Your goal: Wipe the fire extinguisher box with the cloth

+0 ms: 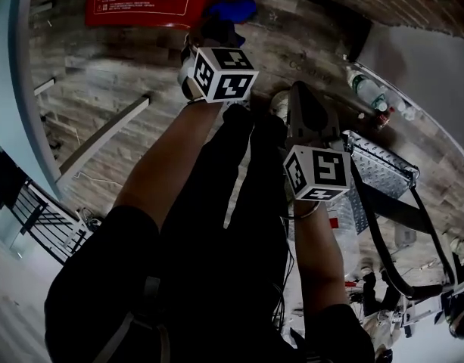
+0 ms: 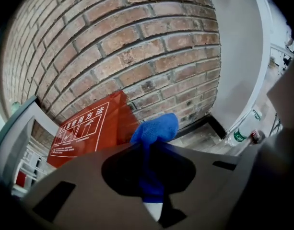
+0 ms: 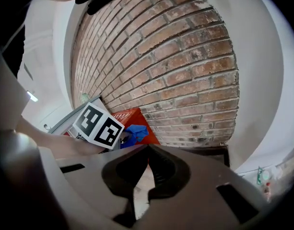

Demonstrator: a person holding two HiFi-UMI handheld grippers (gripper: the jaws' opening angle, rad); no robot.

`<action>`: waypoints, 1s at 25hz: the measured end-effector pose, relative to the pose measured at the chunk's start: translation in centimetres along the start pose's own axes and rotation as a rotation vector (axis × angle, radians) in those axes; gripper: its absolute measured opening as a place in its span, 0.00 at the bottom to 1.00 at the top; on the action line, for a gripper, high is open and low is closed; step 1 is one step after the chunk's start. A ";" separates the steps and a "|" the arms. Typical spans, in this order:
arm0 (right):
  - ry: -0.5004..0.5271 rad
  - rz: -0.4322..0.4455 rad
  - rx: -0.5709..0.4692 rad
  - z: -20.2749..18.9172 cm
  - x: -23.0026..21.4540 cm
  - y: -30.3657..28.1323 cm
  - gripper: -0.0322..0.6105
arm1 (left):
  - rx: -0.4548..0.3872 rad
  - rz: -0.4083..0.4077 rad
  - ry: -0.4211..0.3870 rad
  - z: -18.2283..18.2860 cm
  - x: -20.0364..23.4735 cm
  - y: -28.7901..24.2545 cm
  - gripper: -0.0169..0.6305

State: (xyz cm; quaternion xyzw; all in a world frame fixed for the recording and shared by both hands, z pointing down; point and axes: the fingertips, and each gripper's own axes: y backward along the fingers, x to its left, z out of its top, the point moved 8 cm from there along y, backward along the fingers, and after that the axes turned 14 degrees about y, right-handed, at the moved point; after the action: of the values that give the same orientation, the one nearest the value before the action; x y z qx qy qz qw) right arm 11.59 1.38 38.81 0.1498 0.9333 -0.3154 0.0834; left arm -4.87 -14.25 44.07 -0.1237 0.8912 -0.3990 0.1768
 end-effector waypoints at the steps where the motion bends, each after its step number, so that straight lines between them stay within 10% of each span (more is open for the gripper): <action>1: -0.005 -0.002 -0.004 0.0 -0.4 0.0 0.08 | -0.005 0.022 -0.010 0.0 -0.3 -0.3 0.09; 10: -0.026 -0.017 -0.019 -0.7 -3.3 0.3 0.08 | -0.039 0.173 -0.159 -0.1 -2.0 -1.3 0.09; 25: -0.039 -0.004 -0.009 -1.7 -5.4 0.6 0.08 | 0.053 0.252 -0.160 -3.3 -2.5 -4.5 0.09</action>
State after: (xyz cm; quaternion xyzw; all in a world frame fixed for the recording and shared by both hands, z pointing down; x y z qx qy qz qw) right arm 16.77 1.66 41.12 0.1414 0.9333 -0.3141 0.1015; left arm -3.64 -14.12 50.07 -0.0376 0.8719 -0.3858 0.2992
